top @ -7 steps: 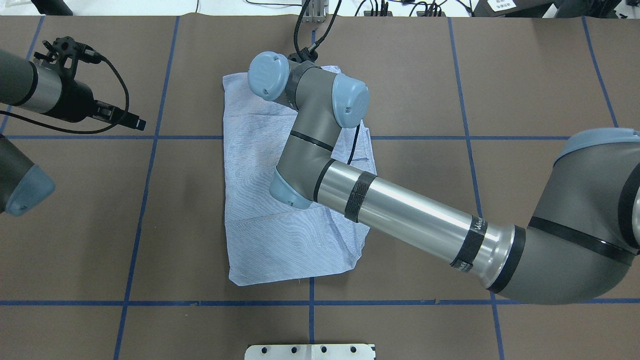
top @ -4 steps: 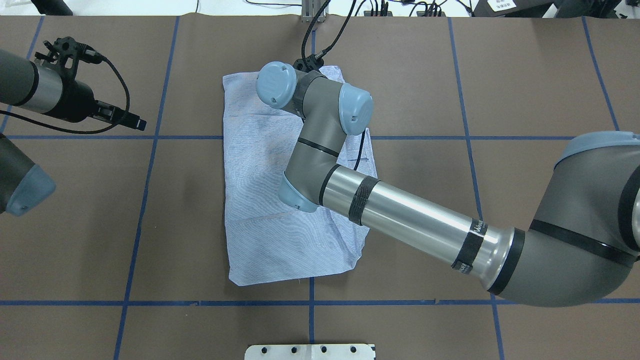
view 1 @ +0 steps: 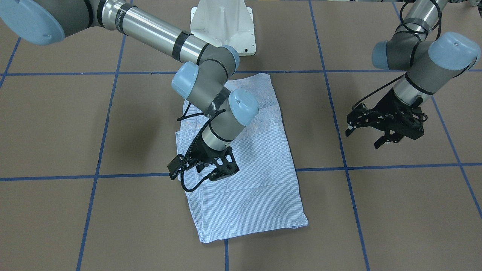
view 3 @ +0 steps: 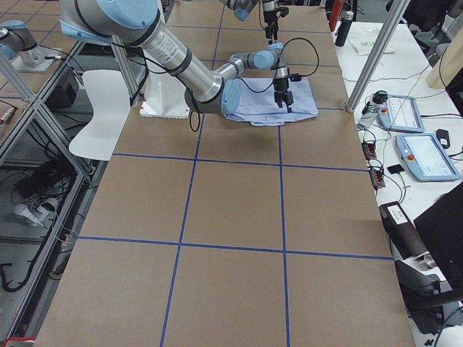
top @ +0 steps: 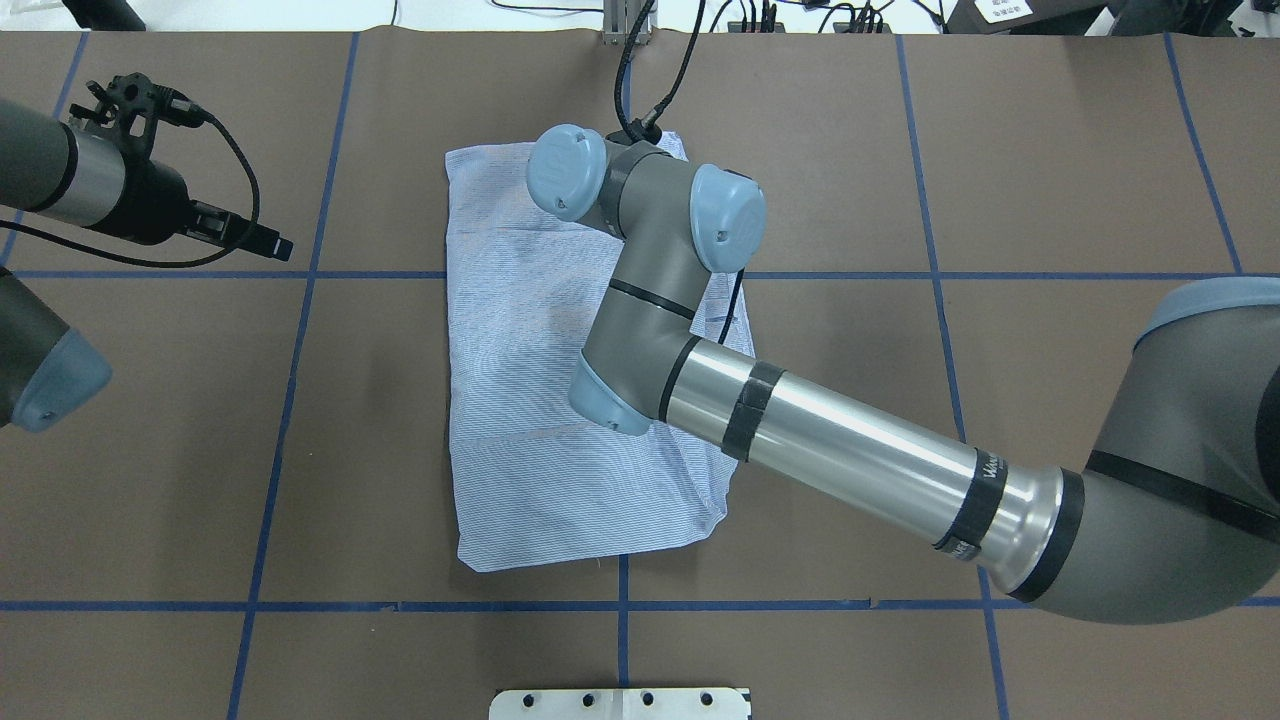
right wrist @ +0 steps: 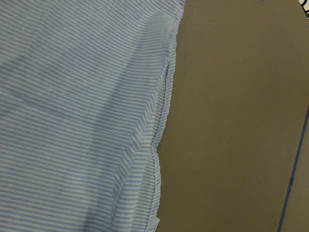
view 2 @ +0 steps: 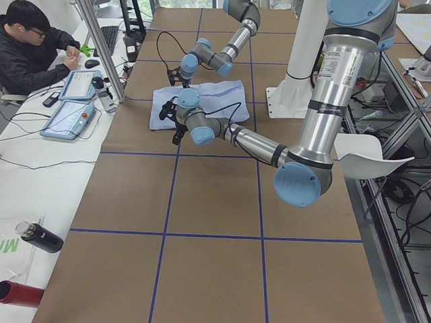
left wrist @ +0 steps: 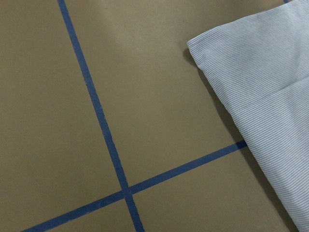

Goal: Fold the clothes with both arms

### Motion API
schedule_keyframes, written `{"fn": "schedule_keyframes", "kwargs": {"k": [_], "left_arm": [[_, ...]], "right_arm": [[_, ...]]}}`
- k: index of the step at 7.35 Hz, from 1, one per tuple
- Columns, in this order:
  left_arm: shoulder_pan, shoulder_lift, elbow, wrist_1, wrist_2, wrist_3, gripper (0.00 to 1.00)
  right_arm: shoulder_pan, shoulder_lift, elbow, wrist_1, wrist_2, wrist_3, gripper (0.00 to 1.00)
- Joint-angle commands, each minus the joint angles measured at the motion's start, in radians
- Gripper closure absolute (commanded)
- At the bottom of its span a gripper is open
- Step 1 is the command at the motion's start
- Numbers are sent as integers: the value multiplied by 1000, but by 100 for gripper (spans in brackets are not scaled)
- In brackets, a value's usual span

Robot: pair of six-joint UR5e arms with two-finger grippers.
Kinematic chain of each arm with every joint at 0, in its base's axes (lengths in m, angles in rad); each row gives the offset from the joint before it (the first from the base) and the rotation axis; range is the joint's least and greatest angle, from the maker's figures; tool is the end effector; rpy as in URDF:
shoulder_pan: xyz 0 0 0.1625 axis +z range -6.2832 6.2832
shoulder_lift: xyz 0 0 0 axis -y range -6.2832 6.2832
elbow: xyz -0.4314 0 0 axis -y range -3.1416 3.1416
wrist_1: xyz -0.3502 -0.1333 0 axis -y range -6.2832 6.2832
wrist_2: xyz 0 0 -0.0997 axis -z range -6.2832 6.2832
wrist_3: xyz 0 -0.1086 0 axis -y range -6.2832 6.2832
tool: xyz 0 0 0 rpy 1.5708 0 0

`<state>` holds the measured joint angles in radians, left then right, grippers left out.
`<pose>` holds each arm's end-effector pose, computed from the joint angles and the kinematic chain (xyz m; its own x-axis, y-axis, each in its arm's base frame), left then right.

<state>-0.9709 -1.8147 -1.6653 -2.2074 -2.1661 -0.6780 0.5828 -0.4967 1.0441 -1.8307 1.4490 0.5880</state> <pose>0.2592 -0.5071 0.4328 0.5269 0.3719 -0.7642 0.0176 0.8942 0.4473 -0.5910 -0.5651 0.2609 0.9226 -0.3810 0.0603 0.3472 0.8883 0.3006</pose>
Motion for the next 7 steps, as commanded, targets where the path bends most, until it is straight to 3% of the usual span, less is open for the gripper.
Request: {"fn": "schedule_keyframes", "kwargs": {"k": [1, 4, 5, 7], "left_arm": [[0, 0, -2, 0, 0, 0, 0], [0, -2, -2, 0, -1, -2, 0], [0, -3, -4, 0, -1, -5, 0], [-2, 11, -72, 3, 0, -143, 0]], "right_arm": [[11, -68, 53, -12, -2, -54, 0], [63, -161, 202, -10, 8, -157, 0], [83, -160, 265, -9, 64, -154, 0], [121, -306, 539, -2, 229, -114, 0]]}}
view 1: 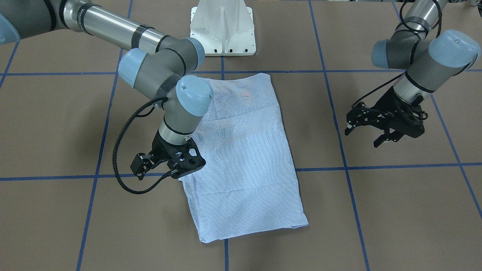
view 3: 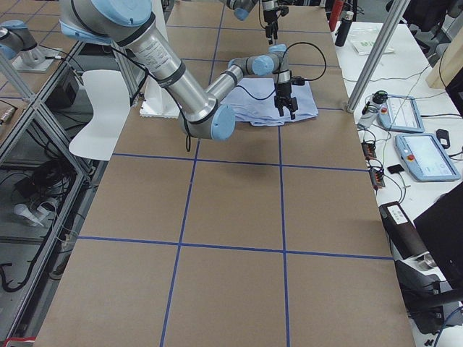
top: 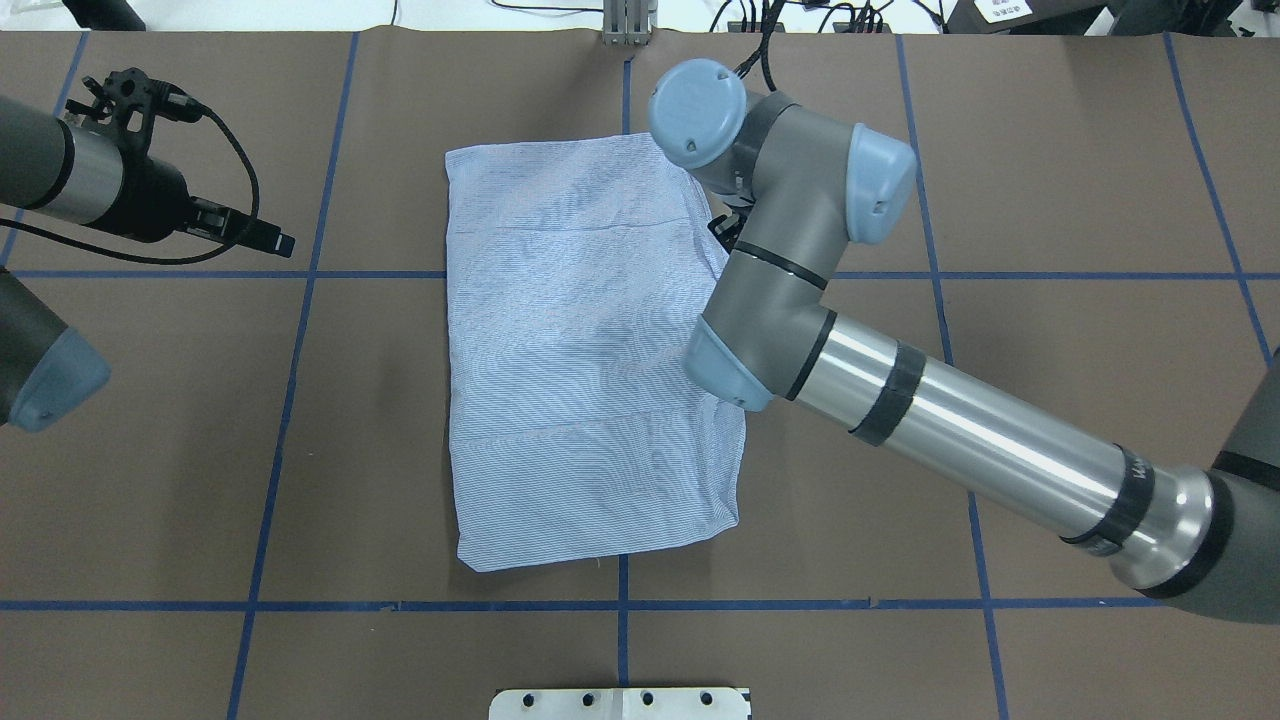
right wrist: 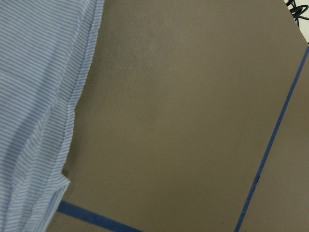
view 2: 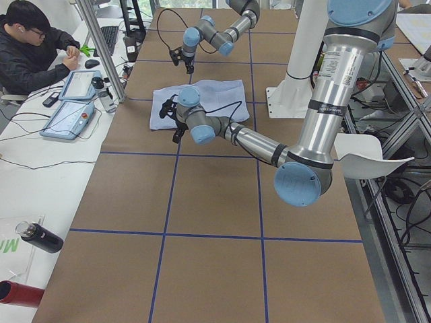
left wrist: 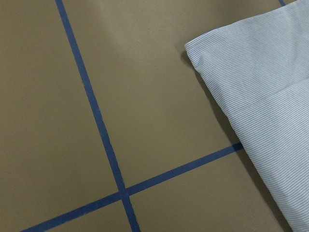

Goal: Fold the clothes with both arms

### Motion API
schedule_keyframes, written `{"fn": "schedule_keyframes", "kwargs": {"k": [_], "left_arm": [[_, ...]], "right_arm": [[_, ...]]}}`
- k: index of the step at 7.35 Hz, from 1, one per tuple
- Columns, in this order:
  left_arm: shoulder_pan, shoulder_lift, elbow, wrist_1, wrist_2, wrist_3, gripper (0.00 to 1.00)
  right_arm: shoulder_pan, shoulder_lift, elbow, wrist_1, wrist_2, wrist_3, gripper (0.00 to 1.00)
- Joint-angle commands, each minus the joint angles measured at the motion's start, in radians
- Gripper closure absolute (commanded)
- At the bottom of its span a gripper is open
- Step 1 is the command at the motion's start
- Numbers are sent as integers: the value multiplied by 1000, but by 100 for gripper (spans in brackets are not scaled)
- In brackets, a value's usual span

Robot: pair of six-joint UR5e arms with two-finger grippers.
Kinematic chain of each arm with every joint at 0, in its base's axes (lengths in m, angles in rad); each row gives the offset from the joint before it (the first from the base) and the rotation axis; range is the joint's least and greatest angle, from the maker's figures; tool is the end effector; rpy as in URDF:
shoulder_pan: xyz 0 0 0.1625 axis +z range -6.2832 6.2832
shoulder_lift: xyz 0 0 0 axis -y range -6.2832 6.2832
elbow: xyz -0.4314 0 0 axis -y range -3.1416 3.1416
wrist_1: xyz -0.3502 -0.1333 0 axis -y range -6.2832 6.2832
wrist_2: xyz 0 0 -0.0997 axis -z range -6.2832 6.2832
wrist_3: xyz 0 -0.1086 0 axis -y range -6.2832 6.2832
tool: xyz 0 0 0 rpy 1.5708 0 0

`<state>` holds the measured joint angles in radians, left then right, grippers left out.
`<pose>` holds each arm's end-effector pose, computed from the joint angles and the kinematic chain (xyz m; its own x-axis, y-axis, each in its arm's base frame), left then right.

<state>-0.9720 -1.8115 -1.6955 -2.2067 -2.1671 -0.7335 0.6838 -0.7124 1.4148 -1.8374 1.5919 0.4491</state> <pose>0.2555 -0.5028 0.4208 0.5131 0.3385 -0.7888 0.0533 0.9046 0.4229 -0.4831 -0.5627 0.2746 0.8678 -0.4546 0.2005 0.3618 0.8548 0.3720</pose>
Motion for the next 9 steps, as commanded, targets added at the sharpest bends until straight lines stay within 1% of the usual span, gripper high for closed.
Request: {"fn": "schedule_keyframes", "kwargs": {"k": [1, 2, 3, 4, 5, 6, 7, 8, 9], "left_arm": [[12, 24, -134, 68, 6, -181, 0], [51, 27, -238, 173, 10, -257, 0], [118, 24, -306, 253, 13, -339, 0], [177, 23, -349, 258, 41, -437, 0], [265, 23, -386, 260, 117, -561, 0], [359, 23, -401, 260, 218, -690, 0], [456, 23, -398, 262, 337, -812, 0], [511, 20, -400, 260, 398, -924, 0], [585, 27, -389, 262, 446, -966, 0]], "right_arm": [[20, -173, 307, 6, 130, 124, 0], [20, -217, 385, 7, 169, 249, 0], [16, -243, 441, 7, 190, 379, 0], [-1, -289, 491, 68, 212, 525, 0], [-32, -332, 504, 224, 226, 698, 0], [-71, -337, 497, 284, 223, 847, 0], [-85, -340, 498, 280, 221, 903, 1], [-99, -346, 495, 280, 215, 962, 1], [-116, -348, 495, 282, 203, 982, 1]]}}
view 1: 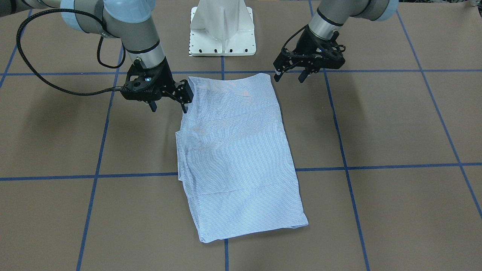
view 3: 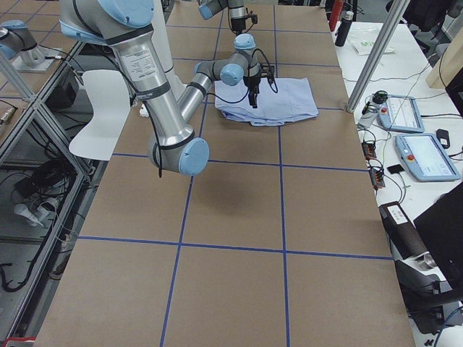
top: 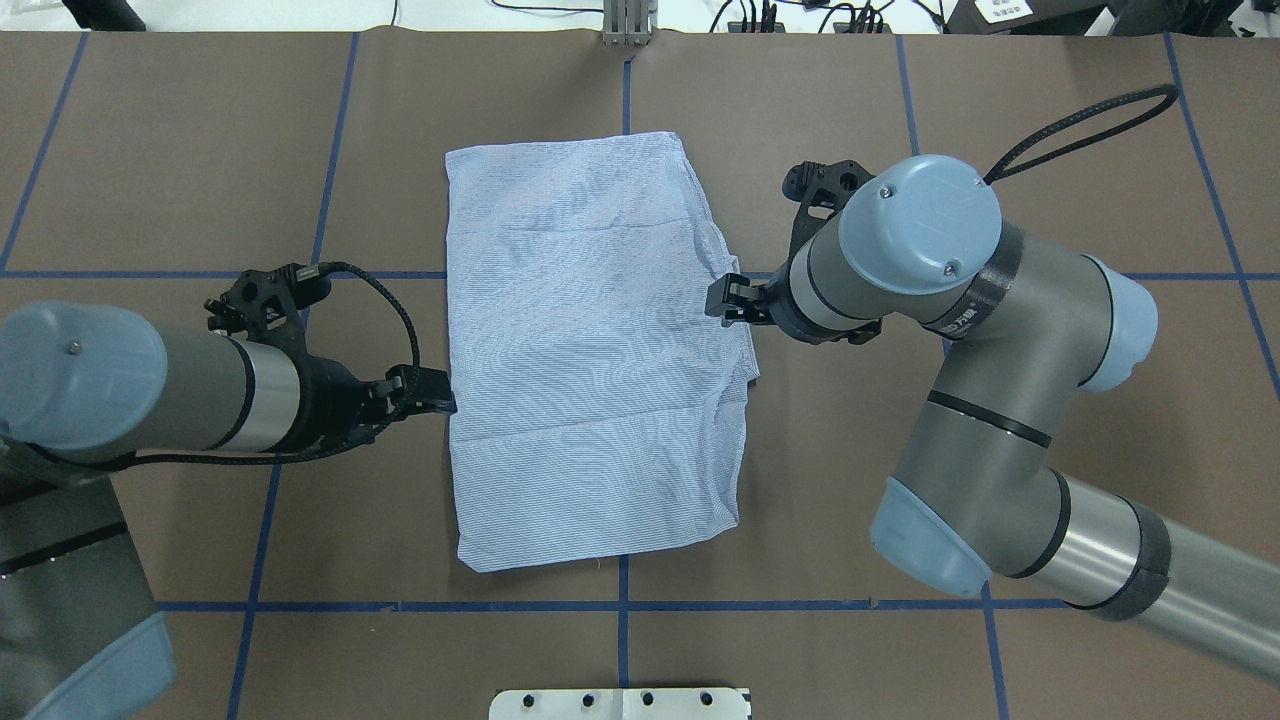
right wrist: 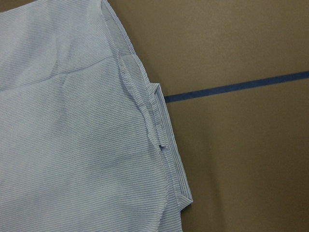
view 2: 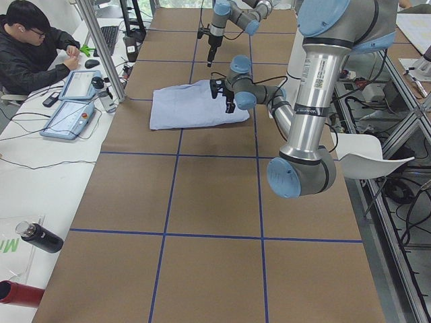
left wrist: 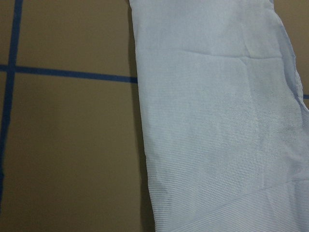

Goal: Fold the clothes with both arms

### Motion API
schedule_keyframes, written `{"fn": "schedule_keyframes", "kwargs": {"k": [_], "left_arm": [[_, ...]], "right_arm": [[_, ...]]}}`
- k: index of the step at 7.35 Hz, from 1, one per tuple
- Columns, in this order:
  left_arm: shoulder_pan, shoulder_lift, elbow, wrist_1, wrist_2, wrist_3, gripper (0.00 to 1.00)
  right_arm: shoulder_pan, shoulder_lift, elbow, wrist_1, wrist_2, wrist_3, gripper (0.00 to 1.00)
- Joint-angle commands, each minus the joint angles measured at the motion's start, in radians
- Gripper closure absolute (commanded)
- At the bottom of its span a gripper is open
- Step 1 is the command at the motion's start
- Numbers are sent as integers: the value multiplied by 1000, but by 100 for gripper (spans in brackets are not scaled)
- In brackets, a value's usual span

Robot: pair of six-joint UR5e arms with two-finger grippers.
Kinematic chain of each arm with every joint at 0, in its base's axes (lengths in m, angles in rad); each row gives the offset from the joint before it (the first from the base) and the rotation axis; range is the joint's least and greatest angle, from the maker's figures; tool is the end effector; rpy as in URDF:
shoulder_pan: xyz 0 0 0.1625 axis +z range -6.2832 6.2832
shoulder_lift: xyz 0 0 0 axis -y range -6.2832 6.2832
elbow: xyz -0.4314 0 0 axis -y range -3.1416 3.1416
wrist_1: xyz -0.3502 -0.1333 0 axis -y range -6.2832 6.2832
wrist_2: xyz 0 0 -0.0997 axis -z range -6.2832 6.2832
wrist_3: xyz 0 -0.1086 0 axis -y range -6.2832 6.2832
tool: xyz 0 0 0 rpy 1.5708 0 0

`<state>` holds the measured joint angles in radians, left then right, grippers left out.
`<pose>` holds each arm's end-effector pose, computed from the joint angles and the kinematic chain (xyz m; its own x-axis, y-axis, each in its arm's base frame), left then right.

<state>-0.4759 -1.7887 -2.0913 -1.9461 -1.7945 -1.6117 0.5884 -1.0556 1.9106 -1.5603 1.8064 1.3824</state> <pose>0.3867 -0.3221 0.3052 0.3809 -0.2412 -0.8926 0.2856 0.9489 -0.1345 -0.4287 -0.4158 0.2662 0.6031 0.1835 0.7763 -0.2839 0.9588 -0.0060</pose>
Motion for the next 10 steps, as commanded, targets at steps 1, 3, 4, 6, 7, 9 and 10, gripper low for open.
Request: {"fn": "schedule_keyframes", "kwargs": {"k": [1, 3, 4, 6, 7, 9, 10], "left_arm": [[132, 3, 31, 4, 148, -92, 0], [145, -4, 75, 3, 150, -96, 0], [166, -8, 85, 2, 152, -106, 8], [209, -49, 141, 1, 152, -143, 26], [214, -66, 163, -1, 152, -143, 30], [217, -67, 168, -2, 147, -142, 34], [217, -67, 172, -4, 145, -140, 36]], "right_arm": [[-28, -4, -1, 5, -24, 50, 1], [-38, -4, -2, 6, -36, 50, 0], [-39, -4, -2, 8, -38, 50, 0], [-41, -4, -2, 9, -44, 50, 0], [-41, -4, -2, 8, -45, 50, 0], [-41, -4, -2, 8, -45, 50, 0], [-41, -4, -2, 9, -45, 50, 0]]}}
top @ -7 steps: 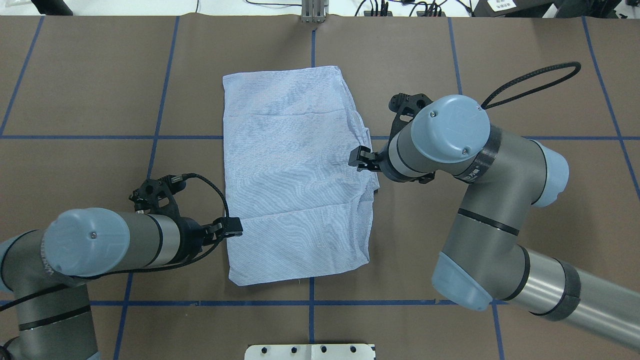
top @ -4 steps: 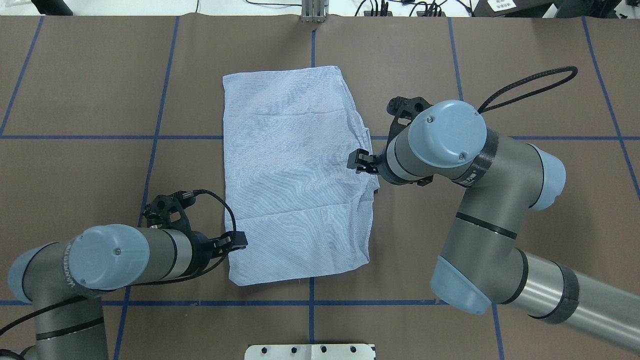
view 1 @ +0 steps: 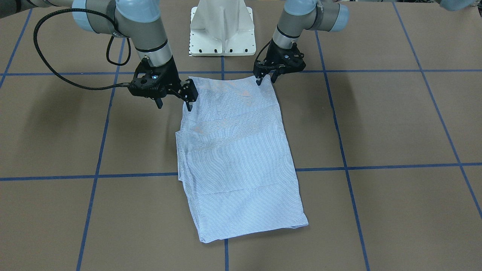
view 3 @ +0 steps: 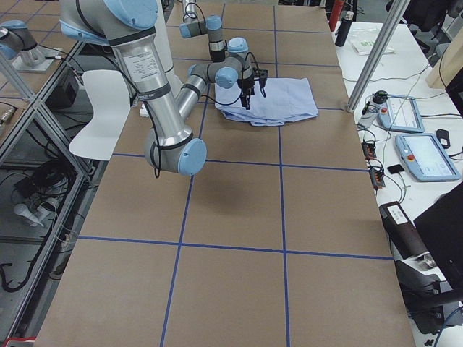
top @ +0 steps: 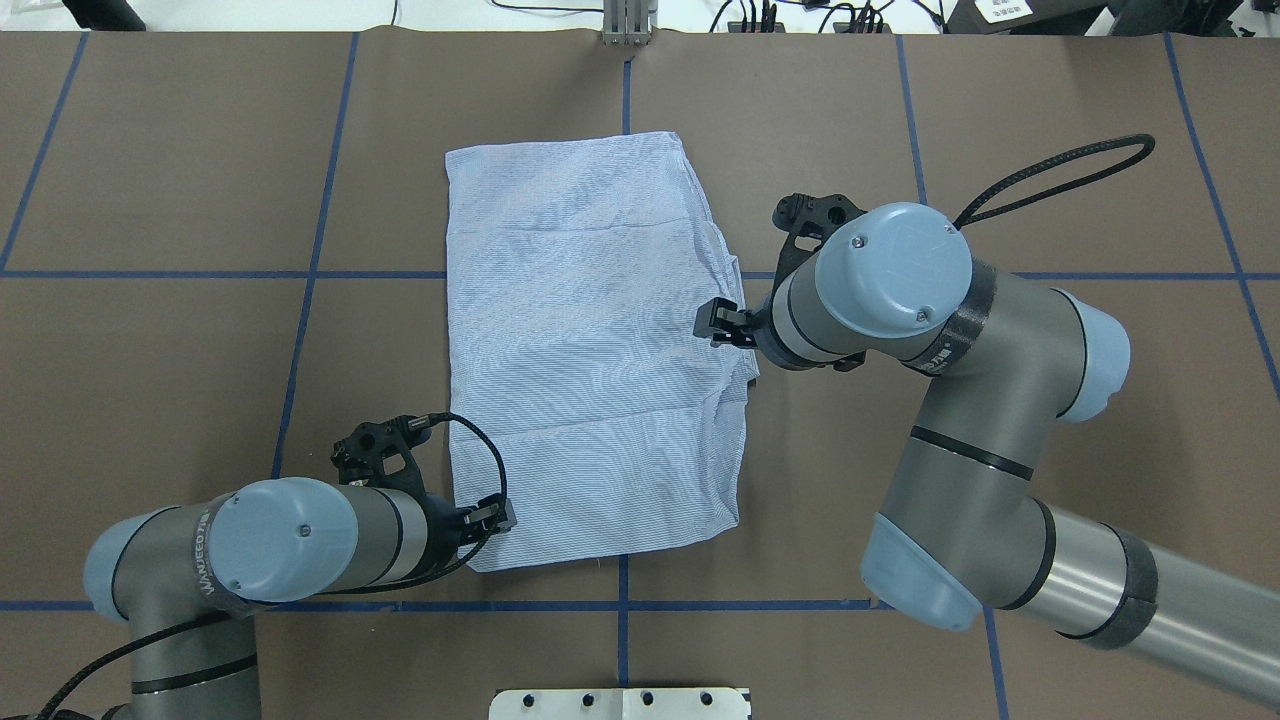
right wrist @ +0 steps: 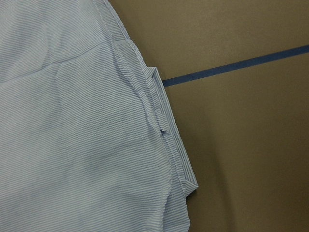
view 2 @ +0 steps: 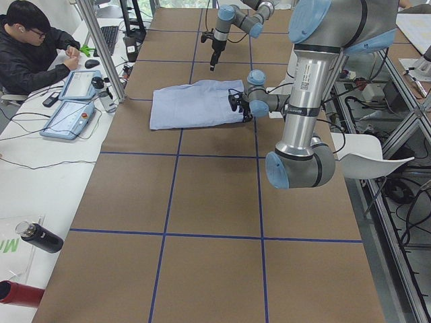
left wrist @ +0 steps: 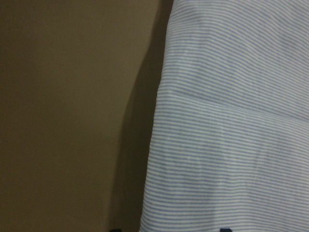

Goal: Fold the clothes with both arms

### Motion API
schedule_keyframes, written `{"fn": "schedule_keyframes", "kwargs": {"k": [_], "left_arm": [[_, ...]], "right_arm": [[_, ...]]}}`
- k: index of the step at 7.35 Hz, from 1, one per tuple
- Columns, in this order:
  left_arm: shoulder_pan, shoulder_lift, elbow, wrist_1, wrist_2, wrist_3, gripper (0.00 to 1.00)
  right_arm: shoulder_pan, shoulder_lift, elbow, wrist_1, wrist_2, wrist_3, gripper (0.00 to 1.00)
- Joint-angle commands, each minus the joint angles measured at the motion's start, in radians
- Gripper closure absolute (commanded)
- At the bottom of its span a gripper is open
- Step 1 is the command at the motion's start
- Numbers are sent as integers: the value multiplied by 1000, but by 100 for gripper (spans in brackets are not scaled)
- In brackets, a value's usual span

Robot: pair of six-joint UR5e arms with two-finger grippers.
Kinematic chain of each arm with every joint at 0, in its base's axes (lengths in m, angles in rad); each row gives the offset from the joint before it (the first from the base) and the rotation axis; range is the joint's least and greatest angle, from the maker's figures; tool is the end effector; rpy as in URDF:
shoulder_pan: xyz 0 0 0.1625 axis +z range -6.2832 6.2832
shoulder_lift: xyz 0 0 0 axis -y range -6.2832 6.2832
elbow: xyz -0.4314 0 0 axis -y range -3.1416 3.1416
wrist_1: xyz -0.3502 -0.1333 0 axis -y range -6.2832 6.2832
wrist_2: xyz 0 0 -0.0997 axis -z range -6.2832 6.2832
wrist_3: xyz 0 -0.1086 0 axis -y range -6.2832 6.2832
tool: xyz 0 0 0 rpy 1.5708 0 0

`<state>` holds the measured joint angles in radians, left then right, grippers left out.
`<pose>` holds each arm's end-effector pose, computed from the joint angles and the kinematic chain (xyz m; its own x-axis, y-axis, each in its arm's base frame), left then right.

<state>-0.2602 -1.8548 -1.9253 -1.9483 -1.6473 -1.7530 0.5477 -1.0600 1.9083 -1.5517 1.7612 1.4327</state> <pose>0.4961 -0.2614 0.3402 0.4655 -0.3109 -0.8286 0.2828 0.9394 -0.1936 -0.4435 -0.4026 0.2691 0.6004 0.2079 0.7722 -0.3084 0.9511 -0.0163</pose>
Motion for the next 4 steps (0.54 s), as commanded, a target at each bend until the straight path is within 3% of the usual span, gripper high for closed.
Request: {"fn": "schedule_keyframes", "kwargs": {"k": [1, 2, 3, 4], "left_arm": [[2, -3, 18, -6, -2, 0, 38], [4, -3, 26, -8, -2, 0, 45], [4, -3, 25, -8, -3, 0, 60], [4, -3, 25, -8, -5, 0, 98]], "right_arm": [[0, 0, 0, 1, 0, 0, 0], [0, 0, 0, -1, 0, 0, 0], [-2, 2, 0, -1, 0, 2, 0], [-9, 5, -2, -1, 0, 35, 1]]}}
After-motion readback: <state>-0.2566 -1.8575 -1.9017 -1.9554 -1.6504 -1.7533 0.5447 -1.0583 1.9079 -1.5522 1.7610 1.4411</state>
